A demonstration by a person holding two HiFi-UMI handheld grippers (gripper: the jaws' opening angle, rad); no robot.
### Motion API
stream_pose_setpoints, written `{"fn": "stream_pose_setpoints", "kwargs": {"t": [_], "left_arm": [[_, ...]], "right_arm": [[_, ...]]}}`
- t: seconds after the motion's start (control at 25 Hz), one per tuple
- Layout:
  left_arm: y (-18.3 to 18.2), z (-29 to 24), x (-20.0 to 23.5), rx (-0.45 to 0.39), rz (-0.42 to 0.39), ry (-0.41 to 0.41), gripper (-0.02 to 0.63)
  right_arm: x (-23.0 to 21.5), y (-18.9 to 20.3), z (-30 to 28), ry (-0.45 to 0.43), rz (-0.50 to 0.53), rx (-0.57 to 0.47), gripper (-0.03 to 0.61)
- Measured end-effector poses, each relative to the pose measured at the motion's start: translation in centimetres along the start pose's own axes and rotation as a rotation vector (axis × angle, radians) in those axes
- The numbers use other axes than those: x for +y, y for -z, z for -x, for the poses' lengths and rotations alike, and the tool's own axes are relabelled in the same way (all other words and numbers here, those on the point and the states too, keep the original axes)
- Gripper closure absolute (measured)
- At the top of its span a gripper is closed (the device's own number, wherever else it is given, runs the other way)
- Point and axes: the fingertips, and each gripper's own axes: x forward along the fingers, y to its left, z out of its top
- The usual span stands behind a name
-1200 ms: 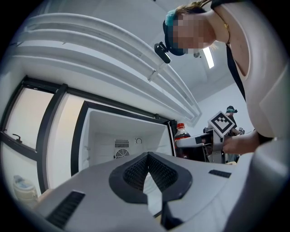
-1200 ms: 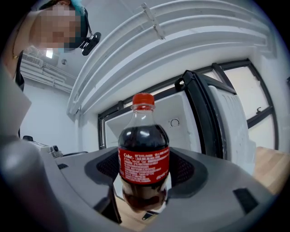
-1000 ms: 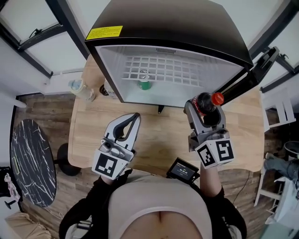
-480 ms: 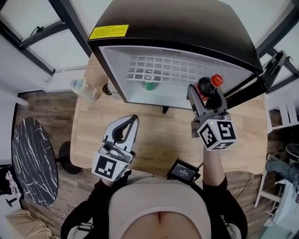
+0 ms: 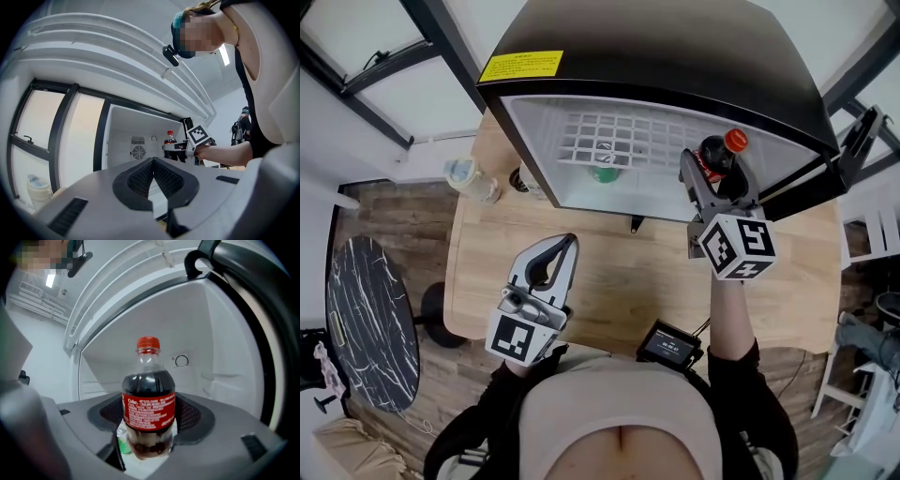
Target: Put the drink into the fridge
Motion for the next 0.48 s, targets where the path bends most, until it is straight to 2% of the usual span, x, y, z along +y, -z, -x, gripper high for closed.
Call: {"fn": "stream_pose_setpoints", "kwargs": {"t": [0.12,0.48], "left_arm": [[-0.5,-0.1,0.4,-0.034,-0.017,-0.005,0.609],[0.3,-0.3,1.2,-0.003,-0.008,-0.018,0.609]], "right_arm": [[-0.5,0.1,-0.8,0.011,0.011,0.006,0.259],[-1.6,0.8,-3.0,0.026,0.034,0.028,0.259]]}}
